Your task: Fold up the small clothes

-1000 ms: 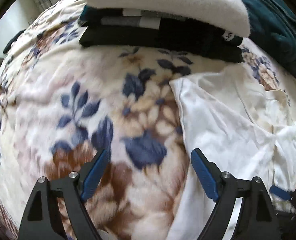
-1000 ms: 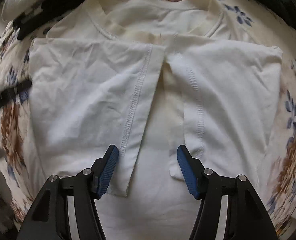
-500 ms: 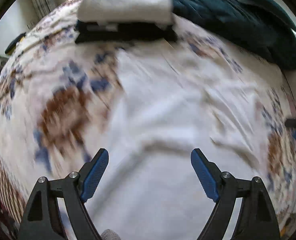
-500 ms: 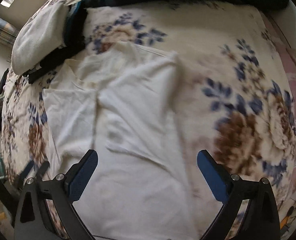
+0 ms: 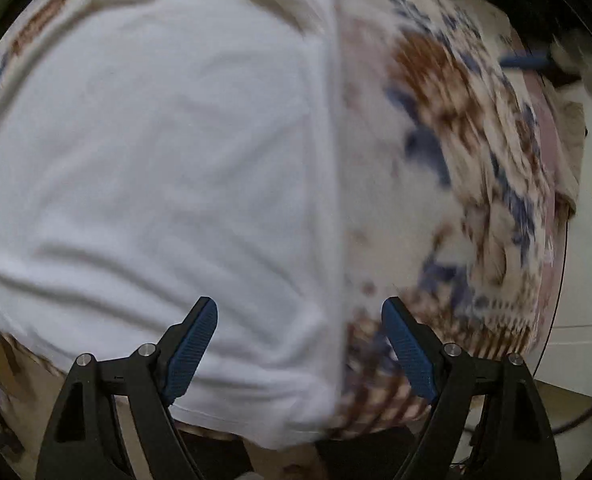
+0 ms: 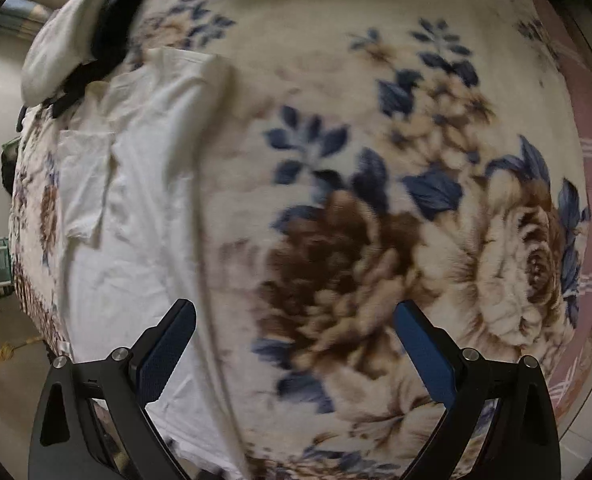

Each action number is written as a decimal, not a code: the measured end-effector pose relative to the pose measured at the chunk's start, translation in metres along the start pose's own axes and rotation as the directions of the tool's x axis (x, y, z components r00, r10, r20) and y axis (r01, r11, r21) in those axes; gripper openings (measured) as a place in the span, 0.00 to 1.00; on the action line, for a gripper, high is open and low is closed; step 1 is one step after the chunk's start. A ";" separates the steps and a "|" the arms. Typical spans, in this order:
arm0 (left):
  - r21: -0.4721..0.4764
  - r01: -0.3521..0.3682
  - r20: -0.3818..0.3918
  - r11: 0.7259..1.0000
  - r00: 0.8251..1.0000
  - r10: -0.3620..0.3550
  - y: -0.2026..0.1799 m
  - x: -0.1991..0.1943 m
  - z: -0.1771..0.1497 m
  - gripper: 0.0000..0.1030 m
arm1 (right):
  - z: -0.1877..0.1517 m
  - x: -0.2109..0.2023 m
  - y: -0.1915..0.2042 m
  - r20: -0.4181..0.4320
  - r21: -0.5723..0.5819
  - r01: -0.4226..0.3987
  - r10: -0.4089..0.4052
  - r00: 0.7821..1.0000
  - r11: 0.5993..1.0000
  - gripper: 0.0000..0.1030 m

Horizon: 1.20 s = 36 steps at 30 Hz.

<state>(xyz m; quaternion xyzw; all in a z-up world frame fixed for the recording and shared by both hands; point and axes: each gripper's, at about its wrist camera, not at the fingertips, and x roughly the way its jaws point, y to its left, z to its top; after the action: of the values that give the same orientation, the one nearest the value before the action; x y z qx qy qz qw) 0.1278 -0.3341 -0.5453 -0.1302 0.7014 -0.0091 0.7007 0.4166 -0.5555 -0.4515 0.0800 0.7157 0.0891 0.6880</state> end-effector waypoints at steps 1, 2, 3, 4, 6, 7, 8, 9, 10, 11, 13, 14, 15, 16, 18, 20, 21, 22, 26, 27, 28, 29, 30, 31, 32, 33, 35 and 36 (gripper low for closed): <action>-0.008 0.000 -0.009 1.000 1.000 0.000 -0.004 0.007 -0.004 0.81 | 0.003 0.004 -0.006 -0.011 0.004 -0.019 0.019 1.000 1.000 0.98; -0.021 -0.002 -0.020 1.000 1.000 0.001 -0.010 0.016 -0.009 0.81 | 0.005 0.007 -0.009 -0.018 0.005 -0.031 0.031 0.999 1.000 0.98; -0.028 -0.015 -0.027 0.999 1.000 0.014 -0.013 0.025 -0.012 0.81 | 0.008 0.010 -0.011 -0.027 -0.001 -0.041 0.041 0.999 0.999 0.98; -0.034 -0.015 -0.034 0.999 0.999 0.014 -0.015 0.031 -0.014 0.81 | 0.011 0.013 -0.012 -0.035 -0.011 -0.049 0.049 0.998 0.999 0.98; -0.040 -0.032 -0.023 0.999 0.999 0.031 -0.018 0.042 -0.016 0.81 | 0.017 0.016 -0.013 -0.038 -0.023 -0.068 0.067 0.997 0.997 0.98; -0.038 -0.032 -0.012 0.999 0.999 0.031 -0.018 0.043 -0.015 0.81 | 0.022 0.019 -0.011 -0.040 -0.028 -0.091 0.090 0.995 0.995 0.98; -0.038 -0.025 0.006 0.999 1.000 0.025 -0.017 0.044 -0.014 0.81 | 0.026 0.021 -0.010 -0.033 -0.030 -0.116 0.115 0.993 0.993 0.98; -0.043 -0.014 0.033 0.999 0.999 0.015 -0.015 0.042 -0.012 0.80 | 0.033 0.024 -0.009 -0.024 -0.030 -0.139 0.138 0.990 0.990 0.98; -0.048 -0.009 0.054 0.999 0.998 0.012 -0.012 0.040 -0.011 0.73 | 0.043 0.027 -0.006 0.000 -0.025 -0.176 0.176 0.984 0.984 0.98; -0.051 -0.009 0.073 0.999 0.997 0.013 -0.010 0.037 -0.010 0.69 | 0.051 0.030 -0.004 0.020 -0.023 -0.210 0.210 0.977 0.977 0.98; -0.057 -0.020 0.098 0.998 0.995 0.026 -0.003 0.033 -0.006 0.36 | 0.070 0.038 0.004 0.043 -0.028 -0.255 0.256 0.966 0.967 0.97; -0.061 -0.027 0.109 0.998 0.993 0.034 0.002 0.032 -0.005 0.29 | 0.081 0.044 0.011 0.053 -0.041 -0.279 0.281 0.958 0.959 0.97; -0.073 -0.022 0.120 0.997 0.992 0.030 0.009 0.030 -0.004 0.20 | 0.089 0.048 0.017 0.059 -0.049 -0.291 0.293 0.954 0.956 0.94; -0.079 -0.011 0.127 0.997 0.992 0.021 0.014 0.029 -0.004 0.12 | 0.098 0.053 0.023 0.062 -0.055 -0.301 0.304 0.951 0.952 0.93; -0.086 0.000 0.151 0.996 0.988 0.013 0.023 0.026 -0.005 0.05 | 0.115 0.064 0.035 0.058 -0.055 -0.329 0.332 0.942 0.943 0.89; -0.091 0.023 0.167 0.996 0.986 -0.007 0.029 0.022 -0.005 0.03 | 0.129 0.077 0.047 0.041 -0.048 -0.355 0.357 0.933 0.934 0.83; -0.095 0.036 0.177 0.995 0.984 -0.018 0.033 0.020 -0.006 0.02 | 0.134 0.083 0.052 0.035 -0.041 -0.368 0.369 0.929 0.929 0.73; -0.098 0.043 0.181 0.994 0.983 -0.025 0.035 0.018 -0.007 0.02 | 0.139 0.089 0.057 0.029 -0.036 -0.362 0.363 0.931 0.931 0.59; -0.151 0.066 0.191 0.986 0.981 -0.037 0.052 0.011 -0.014 0.02 | 0.143 0.095 0.074 0.038 -0.068 -0.325 0.328 0.944 0.943 0.22; -0.168 0.073 0.188 0.983 0.981 -0.041 0.055 0.012 -0.018 0.02 | 0.143 0.094 0.077 0.042 -0.082 -0.312 0.316 0.948 0.947 0.20; -0.188 0.088 0.176 0.978 0.983 -0.054 0.063 0.013 -0.017 0.04 | 0.144 0.095 0.080 0.040 -0.092 -0.298 0.302 0.952 0.950 0.20; -0.212 0.107 0.164 0.971 0.984 -0.073 0.065 0.015 -0.017 0.07 | 0.146 0.096 0.083 0.033 -0.100 -0.286 0.290 0.956 0.953 0.20; -0.253 0.148 0.161 0.956 0.981 -0.109 0.075 0.014 -0.020 0.07 | 0.147 0.097 0.086 0.020 -0.108 -0.270 0.274 0.962 0.957 0.21; -0.269 0.168 0.163 0.948 0.978 -0.127 0.077 0.013 -0.022 0.08 | 0.148 0.099 0.088 0.000 -0.107 -0.261 0.263 0.965 0.959 0.23; -0.281 0.184 0.164 0.942 0.976 -0.142 0.078 0.010 -0.025 0.11 | 0.149 0.101 0.091 -0.018 -0.109 -0.261 0.260 0.965 0.959 0.26; -0.282 0.199 0.169 0.939 0.973 -0.155 0.079 0.004 -0.029 0.22 | 0.149 0.102 0.092 -0.031 -0.112 -0.260 0.259 0.965 0.959 0.36; -0.268 0.231 0.181 0.935 0.966 -0.187 0.078 -0.007 -0.036 0.48 | 0.149 0.103 0.095 -0.049 -0.131 -0.272 0.268 0.962 0.953 0.49; -0.259 0.230 0.178 0.938 0.966 -0.187 0.072 -0.006 -0.036 0.64 | 0.148 0.103 0.099 -0.060 -0.145 -0.278 0.272 0.960 0.949 0.59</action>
<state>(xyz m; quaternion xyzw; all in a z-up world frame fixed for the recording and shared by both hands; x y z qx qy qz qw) 0.0795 -0.2691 -0.5529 -0.3010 0.6229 0.0249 0.7216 0.5593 -0.4328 -0.5333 0.1245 0.7021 0.2402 0.6587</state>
